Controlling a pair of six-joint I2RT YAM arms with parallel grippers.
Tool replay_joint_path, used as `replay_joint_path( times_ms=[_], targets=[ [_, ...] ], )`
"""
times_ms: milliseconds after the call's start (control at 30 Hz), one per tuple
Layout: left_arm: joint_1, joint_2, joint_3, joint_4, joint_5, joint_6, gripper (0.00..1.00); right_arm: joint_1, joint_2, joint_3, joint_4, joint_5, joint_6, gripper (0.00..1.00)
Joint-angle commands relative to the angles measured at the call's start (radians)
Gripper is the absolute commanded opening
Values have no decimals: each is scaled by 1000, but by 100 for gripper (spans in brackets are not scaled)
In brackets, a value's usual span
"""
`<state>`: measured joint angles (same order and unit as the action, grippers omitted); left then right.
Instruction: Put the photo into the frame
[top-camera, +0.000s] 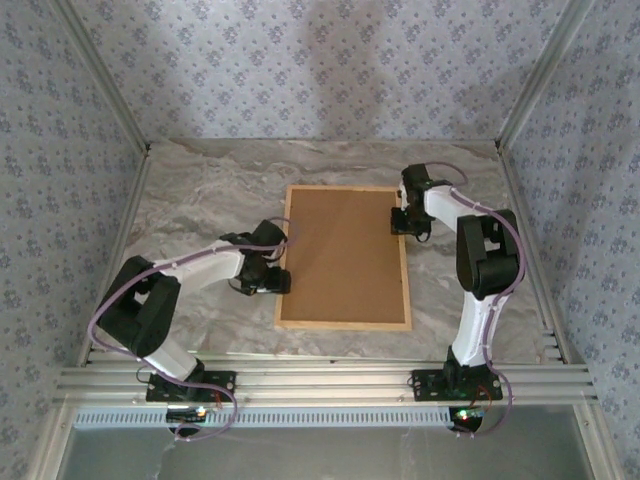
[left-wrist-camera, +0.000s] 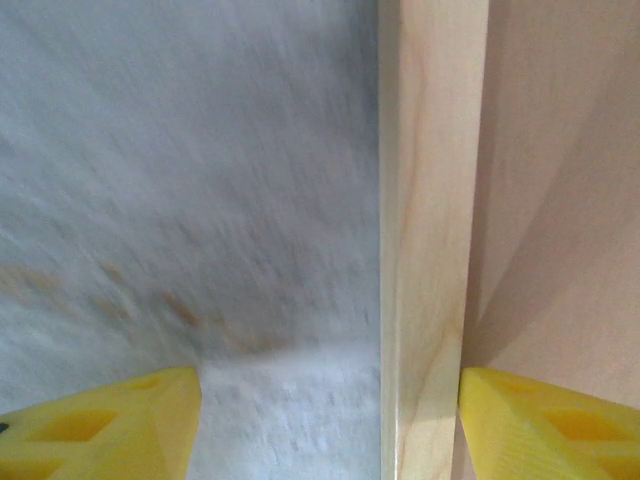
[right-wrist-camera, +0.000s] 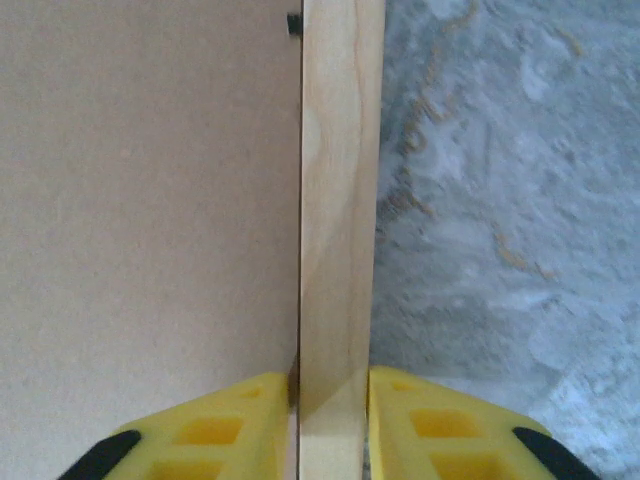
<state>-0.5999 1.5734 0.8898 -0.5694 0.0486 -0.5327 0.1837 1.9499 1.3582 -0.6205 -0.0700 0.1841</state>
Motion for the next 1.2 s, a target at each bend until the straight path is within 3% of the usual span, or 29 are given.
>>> replay_joint_path(
  times_ms=[0, 200, 333, 433, 733, 1000, 1167],
  targets=[
    [45, -49, 21, 109, -52, 5, 71, -20, -88, 17, -74, -8, -5, 35],
    [100, -7, 57, 208, 20, -8, 72, -54, -178, -52, 6, -57, 41, 51],
    [112, 73, 116, 247, 86, -11, 72, -61, -154, -83, 62, -119, 71, 63],
    [115, 138, 159, 257, 102, -7, 72, -58, -124, -99, 90, -154, 93, 66],
    [106, 220, 183, 300, 207, 0, 70, -29, -48, -90, 117, -213, 103, 67],
    [97, 105, 43, 365, 334, -23, 62, 17, 34, 9, 136, -302, 128, 63],
    [65, -17, -99, 362, 363, -32, 61, 90, 141, 159, 147, -377, 150, 61]
  ],
)
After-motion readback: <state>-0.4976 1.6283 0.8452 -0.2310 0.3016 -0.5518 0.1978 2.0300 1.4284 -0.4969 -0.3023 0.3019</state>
